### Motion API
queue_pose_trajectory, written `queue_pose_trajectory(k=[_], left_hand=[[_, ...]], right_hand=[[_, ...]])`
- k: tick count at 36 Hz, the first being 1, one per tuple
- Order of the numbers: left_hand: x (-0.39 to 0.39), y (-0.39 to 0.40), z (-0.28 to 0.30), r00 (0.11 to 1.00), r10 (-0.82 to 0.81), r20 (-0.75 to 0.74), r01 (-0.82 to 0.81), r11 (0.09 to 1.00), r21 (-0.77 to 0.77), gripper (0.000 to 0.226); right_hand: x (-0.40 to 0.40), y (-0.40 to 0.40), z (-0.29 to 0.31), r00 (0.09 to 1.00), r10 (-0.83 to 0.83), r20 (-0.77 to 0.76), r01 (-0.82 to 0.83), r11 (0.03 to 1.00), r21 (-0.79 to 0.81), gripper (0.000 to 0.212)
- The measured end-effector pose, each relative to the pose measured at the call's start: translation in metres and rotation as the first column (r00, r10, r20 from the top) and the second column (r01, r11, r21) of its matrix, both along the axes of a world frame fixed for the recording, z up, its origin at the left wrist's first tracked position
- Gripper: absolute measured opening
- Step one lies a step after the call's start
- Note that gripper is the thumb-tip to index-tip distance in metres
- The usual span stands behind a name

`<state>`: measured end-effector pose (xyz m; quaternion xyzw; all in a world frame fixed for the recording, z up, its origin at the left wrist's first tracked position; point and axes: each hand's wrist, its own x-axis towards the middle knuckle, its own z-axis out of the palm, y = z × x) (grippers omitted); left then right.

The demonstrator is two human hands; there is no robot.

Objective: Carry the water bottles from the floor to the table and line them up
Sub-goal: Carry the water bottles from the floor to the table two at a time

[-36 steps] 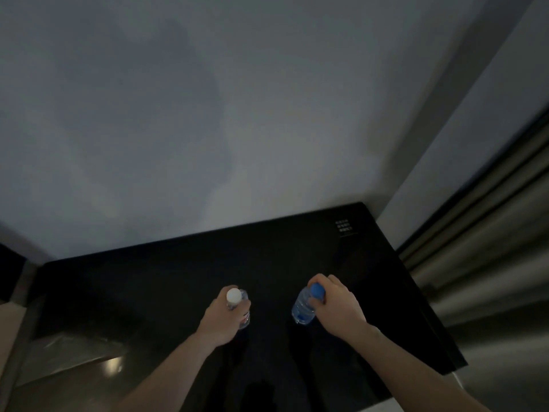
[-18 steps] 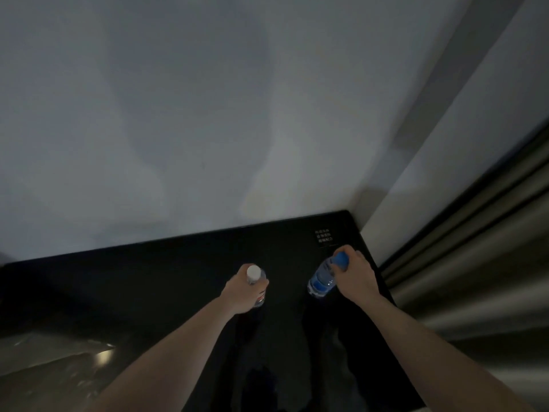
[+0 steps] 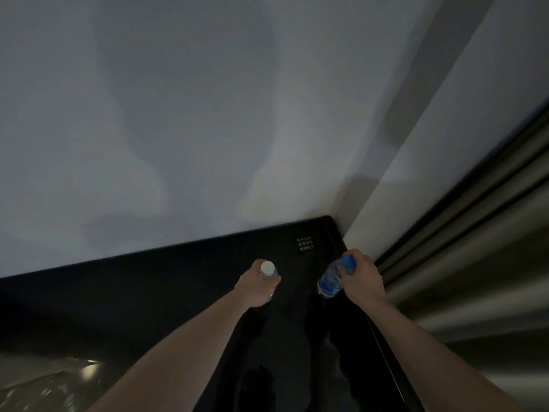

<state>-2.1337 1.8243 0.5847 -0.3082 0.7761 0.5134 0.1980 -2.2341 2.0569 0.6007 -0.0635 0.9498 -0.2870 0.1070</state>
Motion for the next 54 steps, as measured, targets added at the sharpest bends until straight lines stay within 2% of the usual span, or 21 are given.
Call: queue_pose_trajectory(k=[8,16,18,20,23,26,28,31,35,38,44,54], left_hand=[[-0.018,0.034,-0.002,0.997,-0.069,0.035,0.068,0.997,0.025,0.062],[-0.018,0.048,0.002,0.979,-0.197,0.051,0.197,0.98,0.0,0.081],[-0.013,0.045,0.006,0.965,-0.259,0.027,0.26,0.965,-0.034,0.083],[-0.004,0.04,0.014,0.968,-0.251,-0.026,0.249,0.967,-0.055,0.089],[0.021,0.026,0.032,0.957,-0.254,-0.144,0.242,0.966,-0.096,0.083],[0.065,0.0,0.049,0.946,-0.226,-0.234,0.199,0.971,-0.131,0.071],[0.106,-0.023,0.057,0.951,-0.181,-0.251,0.153,0.98,-0.124,0.066],[0.18,-0.07,0.061,0.966,-0.101,-0.238,0.049,0.975,-0.216,0.061],[0.288,-0.134,0.062,0.983,-0.043,-0.176,-0.034,0.909,-0.416,0.057],[0.361,-0.177,0.065,0.981,0.049,-0.188,-0.134,0.872,-0.471,0.056],[0.477,-0.252,0.073,0.969,0.126,-0.214,-0.222,0.826,-0.519,0.058],[0.599,-0.335,0.1,0.963,0.14,-0.231,-0.25,0.784,-0.569,0.056]], right_hand=[[0.0,0.004,-0.001,0.998,0.033,0.043,-0.035,0.999,0.035,0.021],[0.02,0.009,0.006,0.998,-0.048,0.03,0.046,0.996,0.073,0.056],[0.031,0.008,0.011,0.996,-0.092,0.011,0.092,0.995,0.045,0.06],[0.046,0.002,0.018,0.99,-0.143,-0.014,0.143,0.99,-0.014,0.06],[0.077,-0.017,0.027,0.989,-0.135,-0.065,0.125,0.982,-0.141,0.058],[0.113,-0.047,0.033,0.995,-0.035,-0.091,0.015,0.977,-0.213,0.054],[0.138,-0.074,0.036,0.994,0.069,-0.088,-0.089,0.964,-0.252,0.049],[0.179,-0.116,0.043,0.97,0.234,-0.066,-0.243,0.927,-0.287,0.049],[0.232,-0.173,0.042,0.872,0.488,-0.033,-0.478,0.837,-0.268,0.043],[0.27,-0.218,0.043,0.777,0.625,0.068,-0.599,0.769,-0.225,0.038],[0.353,-0.313,0.053,0.679,0.722,0.134,-0.707,0.692,-0.145,0.048],[0.48,-0.421,0.073,0.563,0.8,0.21,-0.784,0.597,-0.171,0.058]])
